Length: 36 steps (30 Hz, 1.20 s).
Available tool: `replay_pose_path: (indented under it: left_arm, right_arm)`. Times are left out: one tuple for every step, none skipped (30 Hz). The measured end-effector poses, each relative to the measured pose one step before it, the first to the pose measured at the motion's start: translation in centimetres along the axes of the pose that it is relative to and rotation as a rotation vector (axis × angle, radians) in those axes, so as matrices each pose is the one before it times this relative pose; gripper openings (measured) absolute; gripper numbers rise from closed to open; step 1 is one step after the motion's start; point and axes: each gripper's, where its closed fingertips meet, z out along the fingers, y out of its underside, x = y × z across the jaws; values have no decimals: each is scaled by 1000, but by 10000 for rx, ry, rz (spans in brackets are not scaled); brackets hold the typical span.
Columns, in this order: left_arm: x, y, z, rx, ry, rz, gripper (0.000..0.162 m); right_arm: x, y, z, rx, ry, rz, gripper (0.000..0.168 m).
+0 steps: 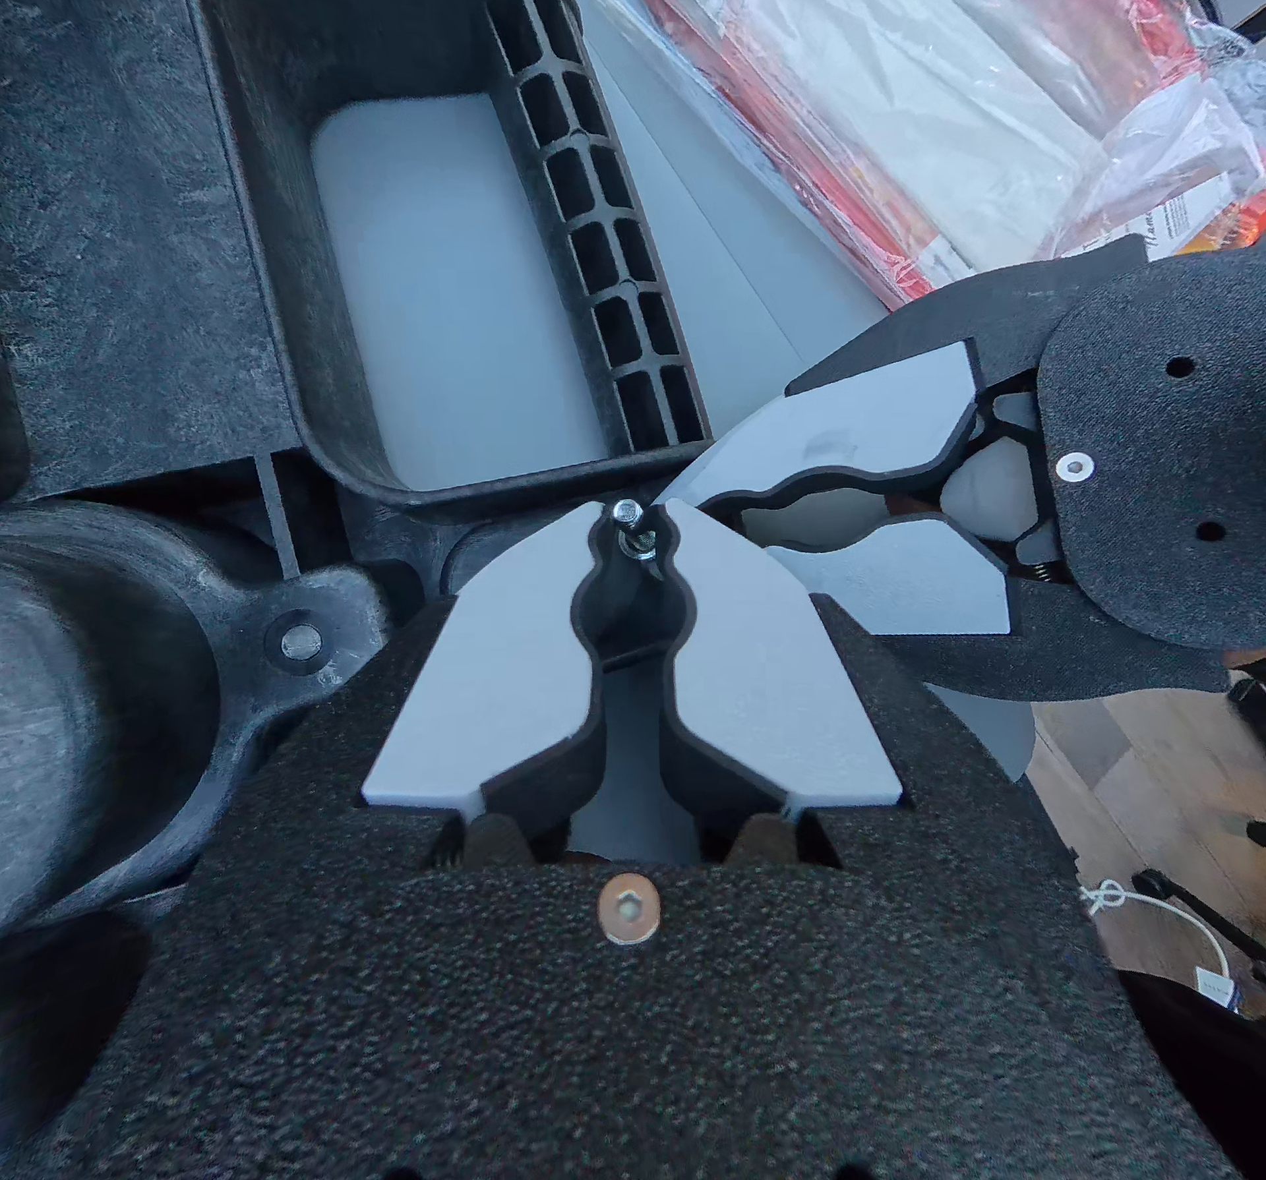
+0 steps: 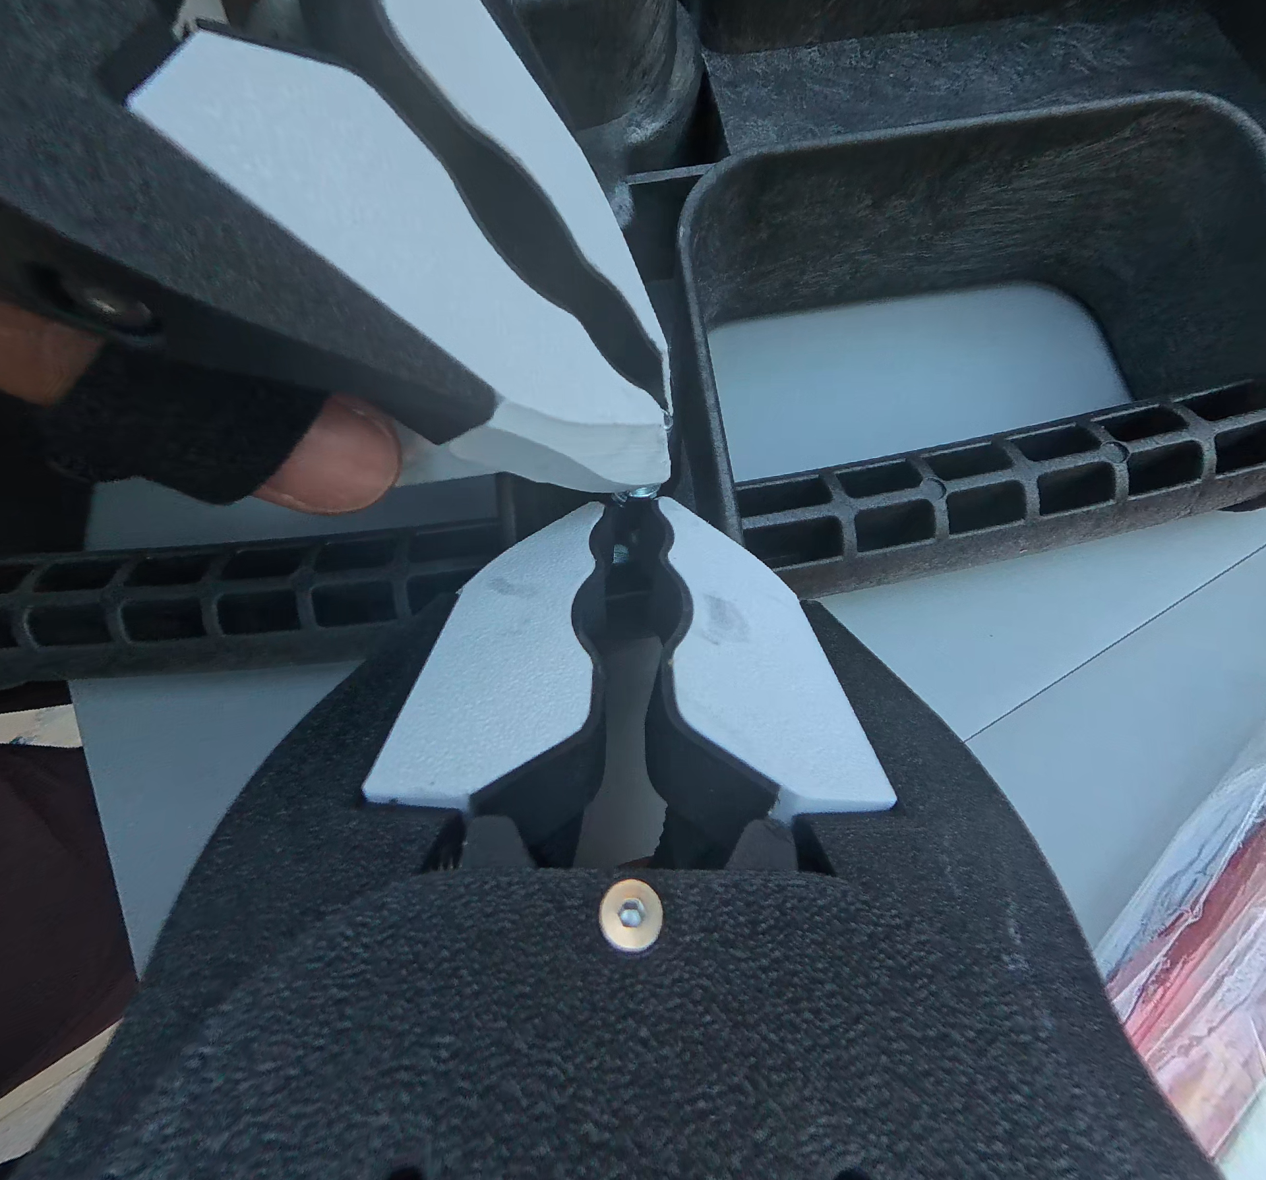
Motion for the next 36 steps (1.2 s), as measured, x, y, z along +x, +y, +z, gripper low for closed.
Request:
replay_pose_path:
  left_arm:
    - [11,-23,-1,65,49,-76,11]
    - [11,-32,-8,63,77,-95,10]
    - [25,-47,-14,69,87,-92,10]
    - [-20,-47,-32,66,47,-58,9]
    - [-35,-59,-35,79,33,-35,9]
    - [-41,-97,-43,107,38,-78,9]
    - [-60,-109,-40,109,55,-146,8]
    - [-73,-116,-42,100,63,-189,8]
    - [-67,-127,-49,102,63,-175,8]
    - [-66,-102,-36,78,45,-100,8]
    - [-65,-106,-45,79,19,-39,8]
    - [-15,-79,-59,62,30,16,8]
    - [20,-107,-74,84,43,36,8]
    - [57,-97,-117,68,66,32,8]
    - [91,-132,-149,77,85,15,8]
    - [102,-150,-205,90,77,14,8]
    - [97,-134,-239,61,48,48,8]
    - [75,-130,-228,66,30,60,8]
    - [104,-56,-192,29,47,53,8]
    - [129,-55,-170,27,68,35,8]
    - [163,-106,-183,51,59,49,8]
    - [170,-116,-193,30,24,102,8]
    - [179,-111,-204,20,1,156,8]
    - [173,-110,-215,5,-29,210,8]
    - [133,-95,-198,-11,-48,233,8]
    - [122,-76,-193,-19,-36,207,8]
    - [85,-112,-199,22,-17,138,8]
    - [39,-96,-185,18,-16,83,8]
    - [-10,-36,-153,1,-22,60,8]
    - [-47,-6,-149,-5,-24,56,8]
    - [-88,24,-131,-6,-34,54,8]
    - [-114,16,-142,9,-33,48,8]
    - [-116,8,-157,34,-24,40,8]
    - [-111,9,-167,35,-13,10,8]
    - [-106,9,-182,31,-13,-4,8]
    - [-134,67,-177,11,-27,-14,8]
  right_arm:
    - [19,7,-19,14,46,-24,10]
    - [34,12,-12,0,65,-43,10]
    - [36,8,-31,-9,76,-57,11]
    - [34,13,-37,-12,87,-78,10]
    - [63,32,-53,-27,122,-131,11]
    - [80,50,-76,-38,162,-180,10]
    - [77,44,-119,-24,161,-158,11]
    - [81,24,-173,3,129,-78,14]
    - [57,2,-238,49,93,-3,16]
    - [78,-8,-283,90,84,64,19]
    - [127,-18,-314,111,87,122,21]
    - [113,-19,-336,118,54,160,23]
    - [94,-74,-321,135,19,182,26]
    - [70,-194,-328,171,1,198,27]
    - [56,-362,-309,208,-16,195,27]
    - [-5,-485,-261,210,-33,150,27]
    - [-15,-495,-158,144,-12,66,27]
    - [-27,-370,-10,22,18,-33,27]
    - [-58,-177,134,-97,20,-132,27]
    - [-111,-104,215,-132,7,-206,27]
    - [-140,-102,248,-105,4,-222,27]
    - [-119,-158,242,-71,22,-178,27]
    - [-52,-228,194,-20,51,-123,26]
    - [-32,-345,103,65,73,-82,25]
    - [-54,-354,38,99,29,-19,22]
    - [-84,-298,38,72,-17,30,21]
    - [-92,-213,43,41,-31,26,19]
    - [-65,-156,52,9,-18,-5,18]
    - [-35,-128,55,-14,1,-28,17]
    - [-15,-141,50,-6,-2,-23,16]
    - [-31,-209,24,29,-20,17,16]
    - [-59,-229,21,34,-52,61,15]
    - [-104,-184,56,9,-80,70,15]
    - [-157,-112,101,-32,-104,52,13]
    - [-174,-100,131,-47,-91,22,11]
    - [-164,-114,136,-38,-74,11,11]
